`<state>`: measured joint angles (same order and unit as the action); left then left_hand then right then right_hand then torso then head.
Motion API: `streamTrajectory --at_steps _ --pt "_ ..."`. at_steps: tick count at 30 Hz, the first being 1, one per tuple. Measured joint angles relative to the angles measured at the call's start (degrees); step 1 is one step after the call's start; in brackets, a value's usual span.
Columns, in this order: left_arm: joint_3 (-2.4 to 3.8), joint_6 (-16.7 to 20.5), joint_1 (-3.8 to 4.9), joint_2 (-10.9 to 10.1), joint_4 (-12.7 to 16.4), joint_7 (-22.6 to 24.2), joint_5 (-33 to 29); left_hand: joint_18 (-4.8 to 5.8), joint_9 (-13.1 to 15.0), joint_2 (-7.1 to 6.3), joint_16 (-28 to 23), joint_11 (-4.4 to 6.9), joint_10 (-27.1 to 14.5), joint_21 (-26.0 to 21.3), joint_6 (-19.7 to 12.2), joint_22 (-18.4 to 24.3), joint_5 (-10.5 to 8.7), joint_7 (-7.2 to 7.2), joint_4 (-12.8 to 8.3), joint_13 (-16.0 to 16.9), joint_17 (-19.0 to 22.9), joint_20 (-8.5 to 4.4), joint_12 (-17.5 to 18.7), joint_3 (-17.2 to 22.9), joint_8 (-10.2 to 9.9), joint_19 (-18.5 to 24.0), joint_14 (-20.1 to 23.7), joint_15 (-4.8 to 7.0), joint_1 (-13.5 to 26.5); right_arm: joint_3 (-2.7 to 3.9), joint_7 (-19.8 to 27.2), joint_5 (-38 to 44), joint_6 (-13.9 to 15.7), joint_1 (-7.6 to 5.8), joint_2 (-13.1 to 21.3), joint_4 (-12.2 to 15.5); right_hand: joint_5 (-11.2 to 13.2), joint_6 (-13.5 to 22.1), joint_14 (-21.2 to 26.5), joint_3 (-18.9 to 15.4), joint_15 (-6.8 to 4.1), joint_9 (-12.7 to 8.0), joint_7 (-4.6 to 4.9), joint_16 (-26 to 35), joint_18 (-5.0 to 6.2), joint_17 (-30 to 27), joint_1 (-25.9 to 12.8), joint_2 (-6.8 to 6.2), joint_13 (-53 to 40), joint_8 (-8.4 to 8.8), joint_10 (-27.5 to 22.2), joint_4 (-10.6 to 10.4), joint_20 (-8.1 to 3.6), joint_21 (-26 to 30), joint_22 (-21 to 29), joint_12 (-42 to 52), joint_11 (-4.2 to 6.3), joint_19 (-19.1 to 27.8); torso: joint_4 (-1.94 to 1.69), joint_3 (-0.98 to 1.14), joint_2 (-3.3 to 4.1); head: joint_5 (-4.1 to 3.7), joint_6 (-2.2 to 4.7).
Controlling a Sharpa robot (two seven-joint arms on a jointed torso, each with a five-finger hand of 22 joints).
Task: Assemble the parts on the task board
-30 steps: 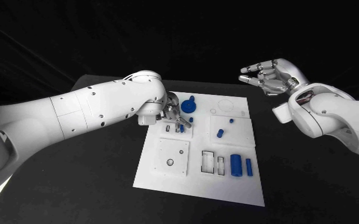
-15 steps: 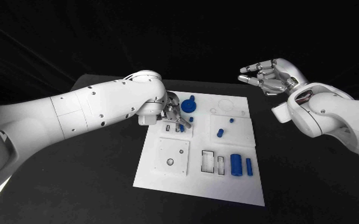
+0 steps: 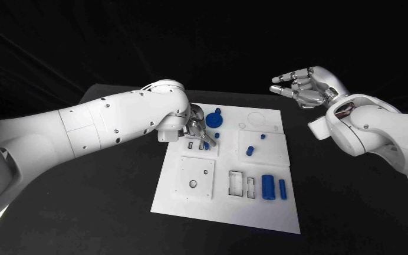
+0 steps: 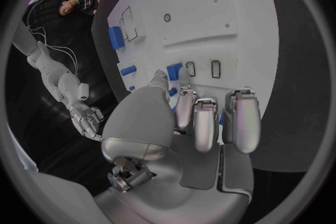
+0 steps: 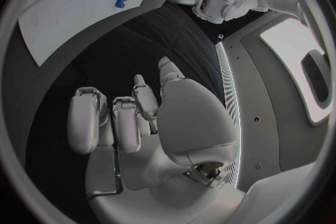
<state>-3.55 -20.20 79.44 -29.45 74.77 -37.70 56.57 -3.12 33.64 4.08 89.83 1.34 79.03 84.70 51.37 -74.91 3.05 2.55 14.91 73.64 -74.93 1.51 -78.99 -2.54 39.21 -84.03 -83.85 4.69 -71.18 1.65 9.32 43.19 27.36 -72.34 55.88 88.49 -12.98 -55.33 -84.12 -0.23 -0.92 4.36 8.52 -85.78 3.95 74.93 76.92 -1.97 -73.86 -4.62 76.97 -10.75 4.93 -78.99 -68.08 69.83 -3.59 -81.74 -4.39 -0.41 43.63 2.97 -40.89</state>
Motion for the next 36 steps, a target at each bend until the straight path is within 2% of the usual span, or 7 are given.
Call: streamTrajectory --at_steps 9,14,18,20,24,30,36 --pt "-0.02 0.24 -0.10 0.18 0.14 0.05 -0.25 0.00 0.29 0.58 0.00 0.10 -0.34 0.00 -0.75 0.00 -0.05 -0.53 -1.73 0.32 0.01 0.00 0.21 5.63 -0.88 0.00 -0.23 0.22 -3.79 -0.02 -0.05 0.00 -0.28 0.05 -0.07 -0.07 -0.32 0.00 0.00 0.00 0.00 0.00 0.00 0.00 0.00 -0.01 0.23 0.23 -0.06 0.00 0.00 0.00 0.00 0.00 0.06 0.00 0.00 0.00 -0.05 0.00 -0.03 -0.12 -0.27" --pt "0.03 0.83 -0.06 0.14 0.39 0.14 -0.80 -0.01 0.25 -1.32 0.00 0.21 -0.64 0.00 -1.71 0.00 0.94 0.08 -3.45 0.34 0.01 -0.33 1.04 14.40 -2.14 0.08 -0.24 0.22 -5.84 -0.05 -0.10 0.02 -0.48 0.10 -0.21 -0.22 -0.32 0.00 0.00 0.00 0.00 0.00 0.00 0.00 0.00 -0.01 0.23 0.23 -0.06 0.00 0.00 0.00 0.00 0.00 0.05 0.00 0.00 0.00 -0.09 0.02 -0.05 -0.10 -0.36" --pt "-0.02 1.36 -0.14 -0.08 0.53 0.16 -1.10 -0.01 1.27 -2.78 0.00 0.21 -0.64 0.22 -2.06 0.00 2.36 0.41 0.55 -0.15 0.01 -0.33 1.73 19.15 -2.57 0.08 -0.24 0.22 -7.16 -0.08 -0.14 0.03 -0.67 0.21 -0.32 -0.35 -0.32 0.00 0.00 0.00 0.00 0.00 0.00 0.00 0.00 -0.01 0.23 0.23 -0.06 0.00 0.00 0.00 0.00 0.00 0.05 0.00 0.00 0.00 -0.08 0.04 -0.06 -0.03 -0.41" --pt "-0.08 1.68 -0.23 -0.29 0.66 0.17 -1.26 -0.01 2.62 -5.10 0.00 0.23 -0.64 0.22 -2.08 0.00 2.44 0.45 3.18 -1.00 0.01 -0.33 1.98 24.65 -2.15 0.08 -0.35 0.34 -4.86 -0.11 -0.16 0.03 -0.75 0.29 -0.37 -0.43 -0.32 0.00 0.00 0.00 0.00 0.00 0.00 0.00 0.00 -0.01 0.23 0.23 -0.14 0.00 0.00 0.00 0.00 0.00 0.05 0.00 0.00 0.00 -0.08 0.04 -0.06 -0.01 -0.46" --pt "-0.11 2.91 -0.34 -0.91 1.39 0.16 -1.50 -0.01 4.49 -8.92 0.00 0.18 -0.59 0.22 -2.14 0.00 2.49 0.51 0.95 -0.13 0.01 -0.32 1.58 33.69 -0.55 0.09 -0.23 0.23 0.12 -0.15 -0.24 0.13 -0.90 0.44 -0.46 -0.56 -0.32 0.00 0.00 0.00 0.00 0.00 0.00 0.00 0.00 -0.01 0.23 0.23 -0.16 0.00 0.00 0.00 0.00 0.00 0.05 0.00 0.00 0.00 -0.09 0.04 -0.06 -0.10 -0.46" --pt "-0.09 6.26 -0.50 -2.20 3.77 0.17 -1.52 -0.01 5.68 -10.01 0.00 0.09 -0.30 0.21 -2.14 0.00 2.49 0.52 -1.52 0.02 0.01 -0.32 1.58 38.02 0.05 0.09 -0.24 0.23 2.92 -0.26 -0.41 0.56 -1.10 0.61 -0.55 -0.83 -0.32 0.00 0.00 0.00 0.00 0.00 0.00 0.00 0.00 -0.02 0.23 0.23 -0.16 0.00 0.00 0.00 0.00 0.23 0.05 0.00 0.00 0.00 -0.14 0.06 -0.06 -0.31 -0.24" --pt "0.00 11.44 -1.38 -4.69 7.43 0.22 -1.19 0.51 6.49 -10.52 0.00 0.20 0.21 0.45 -2.21 0.00 3.12 0.61 -1.99 0.63 0.02 -0.32 1.11 38.83 0.89 0.09 -0.23 0.23 4.20 -0.29 -0.56 1.01 -1.21 0.66 -0.46 -0.90 -0.32 0.00 0.00 0.00 0.00 0.00 0.00 0.23 0.00 -0.02 0.23 0.23 -0.06 0.00 0.00 0.00 0.00 0.30 0.44 0.00 0.00 0.00 -0.21 0.08 -0.06 -0.40 -0.07"
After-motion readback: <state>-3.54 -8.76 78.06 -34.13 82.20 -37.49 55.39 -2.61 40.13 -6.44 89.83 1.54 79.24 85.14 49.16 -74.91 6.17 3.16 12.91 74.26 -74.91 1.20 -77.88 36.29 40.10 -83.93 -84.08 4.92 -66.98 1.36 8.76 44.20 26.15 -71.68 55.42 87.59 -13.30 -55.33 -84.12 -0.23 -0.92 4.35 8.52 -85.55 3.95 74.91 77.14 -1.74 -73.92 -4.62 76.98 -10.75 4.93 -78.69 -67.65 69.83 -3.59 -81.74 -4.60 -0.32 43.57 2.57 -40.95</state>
